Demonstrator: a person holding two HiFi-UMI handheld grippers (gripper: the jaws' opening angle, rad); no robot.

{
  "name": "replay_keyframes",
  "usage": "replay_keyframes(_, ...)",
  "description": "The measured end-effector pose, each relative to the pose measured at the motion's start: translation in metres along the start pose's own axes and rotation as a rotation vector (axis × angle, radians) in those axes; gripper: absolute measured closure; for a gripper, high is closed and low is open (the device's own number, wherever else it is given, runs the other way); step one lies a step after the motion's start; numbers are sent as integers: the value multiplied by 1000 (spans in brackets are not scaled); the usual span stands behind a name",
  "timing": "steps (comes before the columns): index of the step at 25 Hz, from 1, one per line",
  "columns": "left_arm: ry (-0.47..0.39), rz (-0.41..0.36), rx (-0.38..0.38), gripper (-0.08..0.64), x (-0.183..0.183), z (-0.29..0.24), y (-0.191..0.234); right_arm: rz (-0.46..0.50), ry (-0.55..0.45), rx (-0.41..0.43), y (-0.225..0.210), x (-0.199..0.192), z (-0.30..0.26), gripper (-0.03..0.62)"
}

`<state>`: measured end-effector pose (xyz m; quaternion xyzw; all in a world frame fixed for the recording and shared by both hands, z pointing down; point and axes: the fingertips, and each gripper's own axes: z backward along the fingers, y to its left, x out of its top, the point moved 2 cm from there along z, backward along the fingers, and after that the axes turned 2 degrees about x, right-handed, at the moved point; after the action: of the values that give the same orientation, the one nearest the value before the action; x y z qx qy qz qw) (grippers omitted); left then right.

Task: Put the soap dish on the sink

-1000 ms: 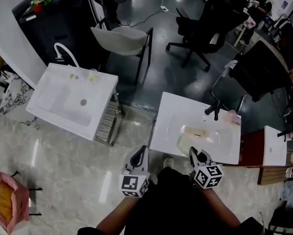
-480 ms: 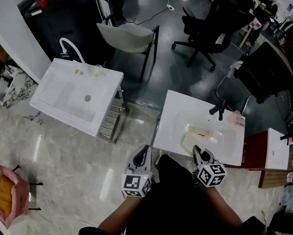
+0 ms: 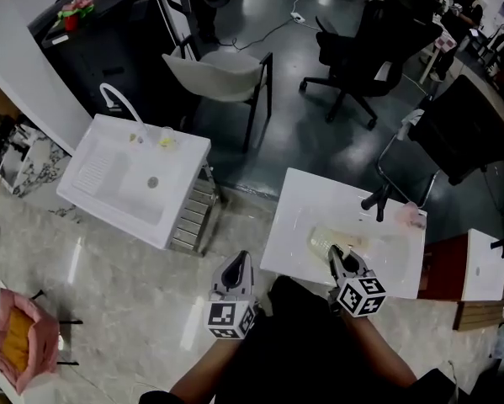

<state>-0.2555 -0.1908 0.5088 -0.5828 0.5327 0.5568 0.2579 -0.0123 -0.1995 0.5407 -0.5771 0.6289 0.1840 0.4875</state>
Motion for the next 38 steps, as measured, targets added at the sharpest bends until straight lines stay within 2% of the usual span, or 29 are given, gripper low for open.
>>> replay_keyframes(7, 33, -24, -12, 541, 5, -45, -19, -45, -2, 18, -29, 19, -35, 572)
replay_keyframes(15, 76, -46, -10, 541, 5, -102, -32, -58, 39, 43, -72, 25, -80, 572)
replay_keyframes(24, 108, -57, -9, 541, 10, -157, -44, -205, 72, 47, -122, 35, -131, 572)
replay_keyframes(33, 156, -43, 35, 541, 1, -175, -34, -293, 174, 46, -158, 15, -187, 571)
replay_keyframes(38, 153, -51, 48, 541, 3, -176, -32, -358, 240, 36, -172, -5, -215, 571)
